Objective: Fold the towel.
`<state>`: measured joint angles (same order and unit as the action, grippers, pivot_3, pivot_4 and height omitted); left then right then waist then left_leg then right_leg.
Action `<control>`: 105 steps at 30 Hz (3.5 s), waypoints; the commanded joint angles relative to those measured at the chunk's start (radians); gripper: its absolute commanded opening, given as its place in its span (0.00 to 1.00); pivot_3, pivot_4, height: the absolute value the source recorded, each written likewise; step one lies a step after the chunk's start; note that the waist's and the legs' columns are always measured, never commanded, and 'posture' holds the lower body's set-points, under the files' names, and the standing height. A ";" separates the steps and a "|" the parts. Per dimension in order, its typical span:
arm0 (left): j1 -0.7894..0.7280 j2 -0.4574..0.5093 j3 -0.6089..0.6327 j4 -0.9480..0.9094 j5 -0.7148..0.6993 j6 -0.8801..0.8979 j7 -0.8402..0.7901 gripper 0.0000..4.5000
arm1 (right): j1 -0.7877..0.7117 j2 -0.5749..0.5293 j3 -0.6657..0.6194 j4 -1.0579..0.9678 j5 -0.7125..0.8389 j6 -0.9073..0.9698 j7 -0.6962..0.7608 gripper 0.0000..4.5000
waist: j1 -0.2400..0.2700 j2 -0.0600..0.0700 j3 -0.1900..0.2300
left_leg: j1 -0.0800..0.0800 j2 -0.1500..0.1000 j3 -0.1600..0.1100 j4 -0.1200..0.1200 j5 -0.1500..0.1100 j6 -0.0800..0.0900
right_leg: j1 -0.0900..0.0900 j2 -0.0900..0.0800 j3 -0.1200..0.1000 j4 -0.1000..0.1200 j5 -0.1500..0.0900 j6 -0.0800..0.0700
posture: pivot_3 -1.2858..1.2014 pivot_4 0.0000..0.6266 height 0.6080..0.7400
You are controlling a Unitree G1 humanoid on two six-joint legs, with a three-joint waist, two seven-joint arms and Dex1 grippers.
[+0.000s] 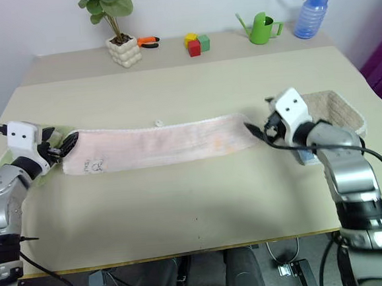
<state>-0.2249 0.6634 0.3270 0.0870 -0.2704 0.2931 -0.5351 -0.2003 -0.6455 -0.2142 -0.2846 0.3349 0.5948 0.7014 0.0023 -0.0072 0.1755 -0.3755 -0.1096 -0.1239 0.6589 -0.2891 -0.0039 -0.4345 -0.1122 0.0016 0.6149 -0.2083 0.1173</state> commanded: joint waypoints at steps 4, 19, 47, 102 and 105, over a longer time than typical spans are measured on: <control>0.013 -0.006 -0.099 -0.172 -0.023 -0.017 -0.102 0.74 | 0.121 0.157 -0.177 -0.288 0.379 0.427 -0.187 0.99 | 0.010 -0.001 -0.001 | 0.001 0.001 0.000 0.000 0.000 0.001 | 0.001 0.000 0.000 0.001 0.000 -0.001 | 0.52 0.24 0.94; 0.017 -0.078 -0.338 -0.366 -0.085 0.053 -0.265 0.74 | 0.000 0.451 -0.275 -0.122 0.447 0.624 -0.622 0.99 | 0.008 0.000 -0.001 | 0.001 0.000 0.001 0.000 -0.001 0.001 | 0.001 0.000 0.000 0.001 0.000 0.000 | 0.52 0.24 0.94; 0.039 -0.133 -0.369 -0.383 -0.136 0.128 -0.268 0.74 | -0.135 0.149 -0.221 -0.169 0.394 0.452 -0.612 0.00 | 0.003 0.004 0.000 | 0.001 0.001 0.002 0.000 -0.001 0.002 | 0.001 0.002 0.000 0.000 0.000 -0.001 | 0.52 0.24 0.94; 0.231 -0.188 -0.116 -0.465 -0.248 0.200 -0.033 0.74 | -0.294 0.295 0.516 0.369 -0.241 -0.129 -0.207 0.01 | 0.002 0.004 0.001 | 0.001 0.002 0.002 -0.001 0.001 -0.002 | 0.000 0.003 0.000 -0.001 0.000 -0.001 | 0.52 0.24 0.94; 0.334 -0.193 -0.075 -0.542 -0.295 0.242 -0.017 0.74 | -0.271 0.293 0.500 0.300 -0.235 -0.145 -0.185 0.01 | 0.001 0.003 0.001 | 0.001 0.002 0.002 -0.001 0.000 -0.001 | 0.000 0.003 0.001 -0.002 0.000 -0.001 | 0.52 0.24 0.94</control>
<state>0.0854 0.4702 0.2085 -0.3915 -0.5248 0.5167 -0.5628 -0.4851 -0.3555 0.2879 0.0579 0.1014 0.4598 0.5026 0.0037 -0.0038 0.1760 -0.3744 -0.1078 -0.1218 0.6575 -0.2892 -0.0042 -0.4349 -0.1093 0.0023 0.6134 -0.2081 0.1166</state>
